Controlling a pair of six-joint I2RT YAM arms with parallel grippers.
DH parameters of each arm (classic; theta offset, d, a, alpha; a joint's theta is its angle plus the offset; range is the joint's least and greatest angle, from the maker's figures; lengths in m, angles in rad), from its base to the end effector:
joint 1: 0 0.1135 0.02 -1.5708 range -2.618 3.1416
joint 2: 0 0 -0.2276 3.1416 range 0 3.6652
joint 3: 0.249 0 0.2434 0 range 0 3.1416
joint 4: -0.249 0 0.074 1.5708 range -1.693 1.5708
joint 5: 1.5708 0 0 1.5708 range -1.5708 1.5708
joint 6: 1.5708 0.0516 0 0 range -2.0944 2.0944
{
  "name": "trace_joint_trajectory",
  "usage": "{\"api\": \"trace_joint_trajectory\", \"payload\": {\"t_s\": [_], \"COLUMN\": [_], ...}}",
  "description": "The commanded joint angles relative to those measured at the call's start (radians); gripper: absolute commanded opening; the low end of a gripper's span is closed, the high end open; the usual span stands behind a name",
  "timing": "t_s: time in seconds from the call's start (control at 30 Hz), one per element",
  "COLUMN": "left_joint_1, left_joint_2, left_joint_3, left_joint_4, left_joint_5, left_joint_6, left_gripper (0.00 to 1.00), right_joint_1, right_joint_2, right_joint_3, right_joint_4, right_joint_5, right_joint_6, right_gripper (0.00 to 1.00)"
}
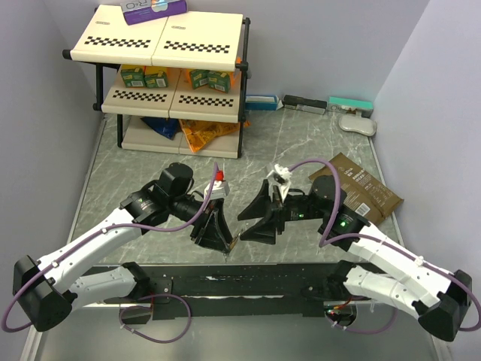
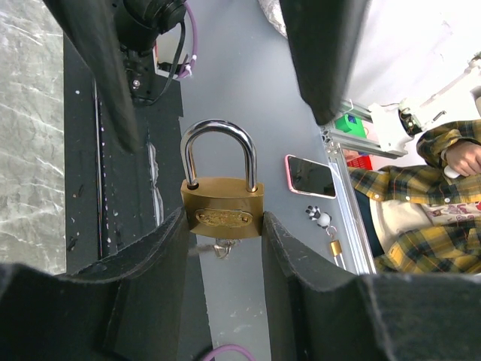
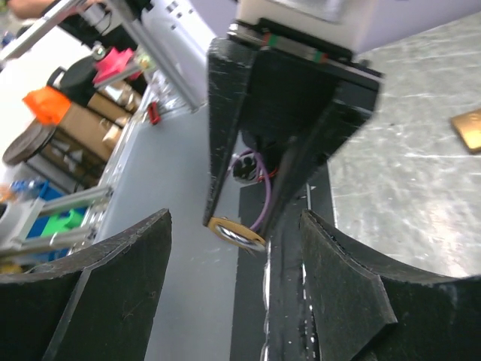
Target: Unlock with the key
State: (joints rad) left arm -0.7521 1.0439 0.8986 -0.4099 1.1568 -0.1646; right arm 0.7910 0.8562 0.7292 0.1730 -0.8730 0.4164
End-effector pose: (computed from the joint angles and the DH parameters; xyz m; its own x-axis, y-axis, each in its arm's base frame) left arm 0.1343 -0.1904 0.2855 -0.5178 0.3942 -0.7592 0.7685 -0.1755 -0.6153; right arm 0.1262 0.1839 0.3200 -0.3729 -0.0075 -0.9278 -0.9231 -0.0978 0.3718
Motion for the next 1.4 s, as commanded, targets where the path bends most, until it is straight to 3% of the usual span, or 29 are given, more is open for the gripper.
{"api": "trace_joint_trajectory", "payload": {"t_s": [0.0, 0.3, 0.87, 1.23, 1.37], "left_joint_1": [-0.001, 0.000, 0.002, 0.016, 0.022], "left_joint_2": [-0.018, -0.030, -0.045, -0.048, -0.051], "left_joint_3": [0.031, 0.023, 0.016, 0.003, -0.003], "left_joint_4": [0.040, 0.079, 0.112, 0.117, 0.105], "left_joint_5": [0.047, 0.046, 0.035, -0.040, -0.126], "left_joint_6": [0.020, -0.003, -0.030, -0.033, -0.035], "left_gripper": [0.01, 0.01, 0.01, 0.01, 0.01], "right_joint_1": [0.040, 0.048, 0.057, 0.056, 0.057], "right_joint_2": [0.026, 0.021, 0.046, 0.035, 0.034], "right_joint_3": [0.058, 0.023, -0.005, 0.006, 0.016], "right_joint_4": [0.054, 0.083, 0.088, 0.013, -0.052], "right_joint_5": [-0.024, -0.029, -0.018, 0.084, 0.150], "right_joint_6": [-0.030, -0.010, -0.019, -0.042, -0.060], "right_gripper": [0.74, 0.61, 0.53, 0.36, 0.32]}}
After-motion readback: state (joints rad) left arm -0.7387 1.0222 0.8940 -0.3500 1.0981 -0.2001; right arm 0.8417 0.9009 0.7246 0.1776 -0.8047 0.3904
